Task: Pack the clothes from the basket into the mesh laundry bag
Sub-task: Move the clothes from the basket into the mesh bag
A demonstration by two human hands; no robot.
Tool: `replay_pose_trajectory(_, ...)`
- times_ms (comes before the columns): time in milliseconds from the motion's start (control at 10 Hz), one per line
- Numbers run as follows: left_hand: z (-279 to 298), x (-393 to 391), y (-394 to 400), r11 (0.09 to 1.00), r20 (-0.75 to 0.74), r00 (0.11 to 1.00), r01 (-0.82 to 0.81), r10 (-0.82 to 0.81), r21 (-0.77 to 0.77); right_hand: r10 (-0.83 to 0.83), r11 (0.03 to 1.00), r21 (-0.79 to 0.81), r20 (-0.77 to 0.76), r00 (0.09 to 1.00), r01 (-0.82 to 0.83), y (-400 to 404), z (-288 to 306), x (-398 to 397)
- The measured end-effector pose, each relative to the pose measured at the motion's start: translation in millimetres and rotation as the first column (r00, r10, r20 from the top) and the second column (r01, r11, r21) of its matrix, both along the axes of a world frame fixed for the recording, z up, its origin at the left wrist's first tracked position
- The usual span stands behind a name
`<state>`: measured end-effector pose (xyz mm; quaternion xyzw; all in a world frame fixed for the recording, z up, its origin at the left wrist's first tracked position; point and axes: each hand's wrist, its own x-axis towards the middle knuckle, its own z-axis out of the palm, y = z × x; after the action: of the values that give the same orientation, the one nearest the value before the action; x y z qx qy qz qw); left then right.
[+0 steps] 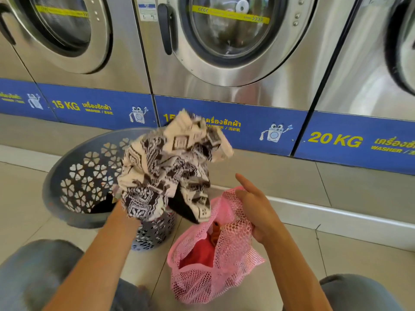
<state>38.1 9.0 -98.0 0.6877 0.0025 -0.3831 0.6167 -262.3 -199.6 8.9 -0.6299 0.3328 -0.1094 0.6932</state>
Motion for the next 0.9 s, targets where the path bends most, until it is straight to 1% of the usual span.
replay_pose_trajectory(100, 43.1, -125.9, -28.7, 0.993, -0.187, 0.982, -0.013, -0.010, -0.120, -0.044, 0.996, 0.085, 0.042, 0.998, 0.041, 1.4, 2.8, -3.7)
replay_pose_trajectory(200, 18.4, -152.7, -39.3, 0.993, -0.211, 0.971, -0.115, 0.110, -0.011, -0.055, 0.993, 0.108, 0.071, 0.996, 0.047, 0.4, 0.7, -6.5)
replay_pose_trajectory(300, 44.0, -198.0, -67.7, 0.973, -0.232, 0.945, 0.231, -0.231, -0.030, -0.037, 0.999, 0.037, 0.050, 0.998, 0.035, 2.0, 1.0, -13.3)
replay_pose_trajectory(400, 34.8, -190.0, -88.0, 0.897, -0.188, 0.880, 0.443, -0.436, -0.009, -0.046, 0.993, -0.111, 0.012, 0.999, 0.047, -0.5, 1.0, -16.6)
replay_pose_trajectory(500, 20.1, -166.3, -108.3, 0.834, -0.165, 0.844, 0.532, -0.510, 0.145, -0.007, 0.966, -0.258, -0.054, 0.999, -0.007, -1.7, 0.3, -22.2)
replay_pose_trajectory(600, 29.6, -167.1, -115.6, 0.851, -0.169, 0.860, 0.505, -0.481, 0.142, 0.030, 0.972, -0.231, -0.060, 0.998, -0.043, 1.1, 1.9, -24.1)
replay_pose_trajectory(700, 18.9, -167.6, -124.2, 0.959, -0.019, 0.965, 0.261, -0.261, 0.110, 0.056, 0.981, -0.183, -0.071, 0.996, -0.068, 2.9, 5.4, -22.9)
replay_pose_trajectory(800, 12.8, -189.6, -123.0, 0.993, 0.019, 0.995, 0.098, -0.099, 0.059, 0.014, 0.984, -0.176, -0.067, 0.998, -0.025, 0.5, 4.0, -20.3)
replay_pose_trajectory(900, 12.6, -240.0, -126.9, 0.998, 0.002, 1.000, -0.003, 0.003, -0.056, -0.069, 0.984, -0.164, -0.028, 0.997, 0.064, -4.1, 5.9, -16.8)
